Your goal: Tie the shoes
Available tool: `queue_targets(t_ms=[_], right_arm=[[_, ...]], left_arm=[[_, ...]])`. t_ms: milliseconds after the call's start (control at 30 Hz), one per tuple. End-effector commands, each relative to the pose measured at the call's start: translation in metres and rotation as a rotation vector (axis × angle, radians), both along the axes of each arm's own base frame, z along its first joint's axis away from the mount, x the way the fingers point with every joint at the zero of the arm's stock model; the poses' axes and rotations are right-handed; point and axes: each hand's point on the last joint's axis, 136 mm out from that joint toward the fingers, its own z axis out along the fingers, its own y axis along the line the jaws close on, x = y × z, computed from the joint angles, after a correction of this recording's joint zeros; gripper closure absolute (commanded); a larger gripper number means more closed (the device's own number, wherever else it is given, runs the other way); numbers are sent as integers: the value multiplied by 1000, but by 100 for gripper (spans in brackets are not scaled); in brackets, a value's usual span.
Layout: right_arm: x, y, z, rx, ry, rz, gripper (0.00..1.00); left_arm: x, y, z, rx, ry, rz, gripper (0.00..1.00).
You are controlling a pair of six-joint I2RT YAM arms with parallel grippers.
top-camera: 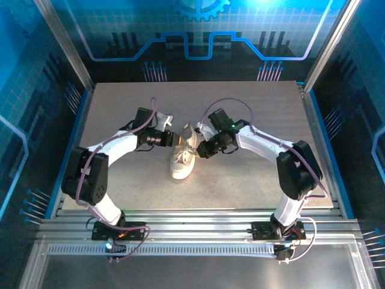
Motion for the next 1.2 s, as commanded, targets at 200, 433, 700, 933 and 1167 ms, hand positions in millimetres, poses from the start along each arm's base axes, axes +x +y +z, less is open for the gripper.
queue_targets(t_ms=[200, 433, 700, 933, 1167], right_arm=[[-14, 20, 22, 223, 45, 94, 57], [21, -17, -4, 197, 31, -88, 69], [9, 14, -22, 211, 38, 14, 69], [12, 28, -34, 212, 31, 20, 71], [15, 32, -36, 209, 18, 24, 70]], left_arm=[[2, 12, 5, 49, -21, 40, 63], [7, 10, 0, 6, 16, 94, 53], [4, 8, -5, -12, 55, 88, 53], [1, 7, -10, -25, 75, 93, 53], [-3, 9, -15, -23, 87, 95, 53]])
